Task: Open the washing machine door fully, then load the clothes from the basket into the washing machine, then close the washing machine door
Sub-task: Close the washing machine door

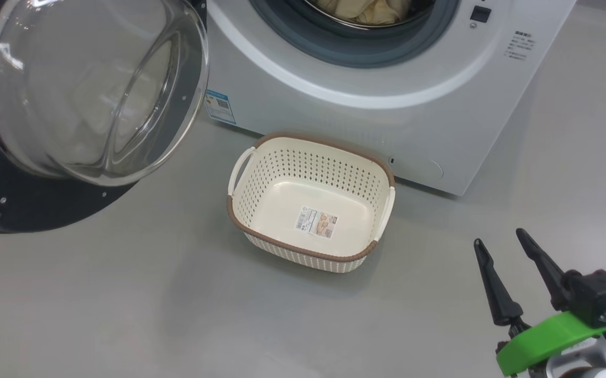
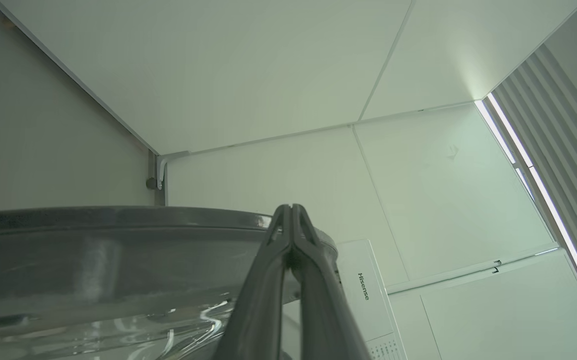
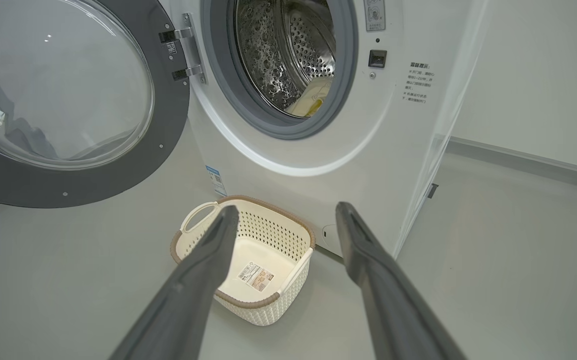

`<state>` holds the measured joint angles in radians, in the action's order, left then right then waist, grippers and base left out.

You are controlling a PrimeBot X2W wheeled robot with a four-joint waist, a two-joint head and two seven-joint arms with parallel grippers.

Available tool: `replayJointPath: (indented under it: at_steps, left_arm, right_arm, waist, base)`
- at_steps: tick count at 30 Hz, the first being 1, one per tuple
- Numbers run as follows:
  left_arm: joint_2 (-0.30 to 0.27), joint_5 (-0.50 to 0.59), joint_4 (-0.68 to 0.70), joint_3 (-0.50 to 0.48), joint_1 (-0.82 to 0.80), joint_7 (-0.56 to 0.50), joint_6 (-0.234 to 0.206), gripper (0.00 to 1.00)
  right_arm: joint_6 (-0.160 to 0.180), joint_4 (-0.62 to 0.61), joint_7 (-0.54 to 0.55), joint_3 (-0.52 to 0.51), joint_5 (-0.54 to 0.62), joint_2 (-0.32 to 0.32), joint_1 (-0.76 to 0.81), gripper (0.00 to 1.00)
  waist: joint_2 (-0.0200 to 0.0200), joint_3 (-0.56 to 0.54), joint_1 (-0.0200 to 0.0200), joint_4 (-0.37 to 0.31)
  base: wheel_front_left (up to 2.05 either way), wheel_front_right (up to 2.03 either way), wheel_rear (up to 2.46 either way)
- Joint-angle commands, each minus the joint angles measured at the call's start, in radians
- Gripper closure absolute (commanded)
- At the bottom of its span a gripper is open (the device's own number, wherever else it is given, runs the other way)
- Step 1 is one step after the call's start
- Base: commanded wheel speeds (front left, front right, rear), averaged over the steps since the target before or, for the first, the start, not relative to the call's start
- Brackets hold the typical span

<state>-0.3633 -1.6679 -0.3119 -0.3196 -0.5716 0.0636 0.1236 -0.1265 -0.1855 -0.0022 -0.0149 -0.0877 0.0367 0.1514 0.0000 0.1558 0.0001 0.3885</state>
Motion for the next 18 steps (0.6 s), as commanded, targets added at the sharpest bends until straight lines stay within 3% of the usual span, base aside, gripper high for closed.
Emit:
replayJointPath:
  at_steps: [1, 18]
  left_arm:
    - [-0.065, -0.001, 0.007, -0.042, -0.056, -0.011, 0.007, 1.0]
    - [-0.115, 0.051, -0.156, -0.127, -0.105, 0.005, 0.007, 1.0]
  right_arm:
    - [-0.004, -0.047, 0.006, 0.022, 0.012, 0.016, -0.048, 0.0]
    - [-0.004, -0.09, 0.038, 0.007, 0.004, 0.055, -0.075, 0.0]
  waist:
    - [0.0, 0.027, -0.0001, -0.018]
    - [0.0, 0.117, -0.0001, -0.057]
  base:
    - [0.0, 0.0, 0.0]
    - [0.0, 0.0, 0.0]
